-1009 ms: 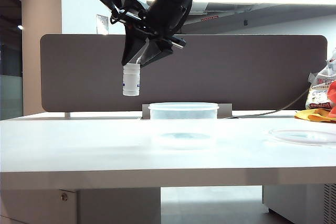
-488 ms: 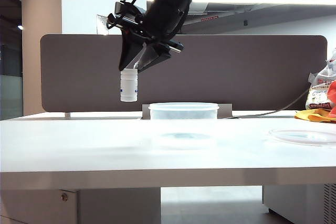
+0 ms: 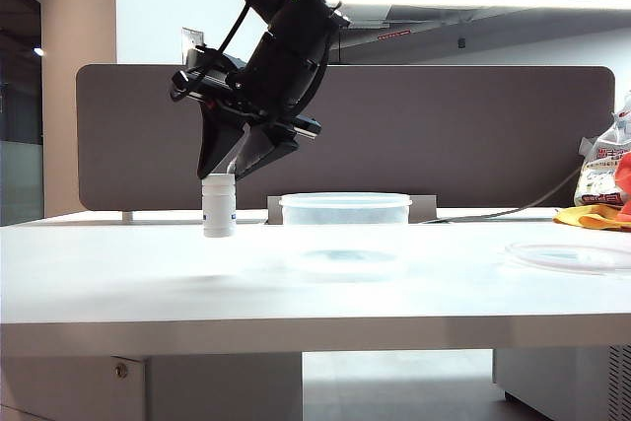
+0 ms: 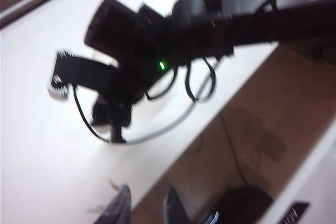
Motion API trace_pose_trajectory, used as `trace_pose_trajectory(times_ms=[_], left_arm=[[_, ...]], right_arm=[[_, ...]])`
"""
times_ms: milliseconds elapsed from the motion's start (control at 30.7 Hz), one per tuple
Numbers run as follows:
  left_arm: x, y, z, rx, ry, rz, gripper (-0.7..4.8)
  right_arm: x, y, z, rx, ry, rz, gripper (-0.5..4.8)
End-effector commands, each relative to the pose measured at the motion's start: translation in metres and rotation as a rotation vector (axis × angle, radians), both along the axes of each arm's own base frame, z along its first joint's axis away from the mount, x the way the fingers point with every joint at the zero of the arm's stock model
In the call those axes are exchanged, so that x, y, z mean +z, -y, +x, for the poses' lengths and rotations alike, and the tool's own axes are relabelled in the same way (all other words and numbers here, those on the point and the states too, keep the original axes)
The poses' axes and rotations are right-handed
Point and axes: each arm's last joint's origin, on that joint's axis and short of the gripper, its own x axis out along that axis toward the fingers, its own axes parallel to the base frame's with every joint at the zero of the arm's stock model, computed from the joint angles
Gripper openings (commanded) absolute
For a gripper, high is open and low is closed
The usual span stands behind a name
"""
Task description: Remove the lid of the round box, pick up the small white medicine bottle inside, and place it on the table.
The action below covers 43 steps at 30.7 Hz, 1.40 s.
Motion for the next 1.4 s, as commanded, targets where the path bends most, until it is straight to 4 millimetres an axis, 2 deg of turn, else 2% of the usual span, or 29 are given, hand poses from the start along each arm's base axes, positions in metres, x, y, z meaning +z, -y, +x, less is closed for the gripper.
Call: trace_pose_trajectory(times_ms=[33,553,879,1009,1140,1237,1400], left_arm=[[0.000,-0.004,-0.008,-0.002,-0.020,0.005,0.89],[-0.001,-0.007,-0.014,0.004,-0.024,0.013,0.89],[-0.001,-0.007,-0.014,0.004,-0.023,0.013,0.89],[-0.001,-0.007,-0.014,0.004,-0.023,0.013,0.89],[-0.001,-0.008,-0.013,0.035,-0.007,0.031,0.89],[0.000,-0.010,-0.013,0.097,0.025,0.066,0.89],[-0.005,-0.014,-0.016,0.154,0.084,0.069,0.89]], right_arm=[[0.003,-0.003,0.000,0.004,0.023,0.015,1.38],[-0.027,-0.008,0.007,0.006,-0.025,-0.023,1.41],[-0.026,-0.009,0.008,0.005,-0.010,-0.013,2.36],[-0.025,-0.010,0.009,0.005,0.003,-0.001,2.90],[-0.018,-0.009,0.010,0.000,0.032,0.017,3.39],[-0.006,-0.004,0.010,-0.034,0.076,0.007,3.38],[0.031,0.010,0.007,-0.078,0.181,0.012,3.23]])
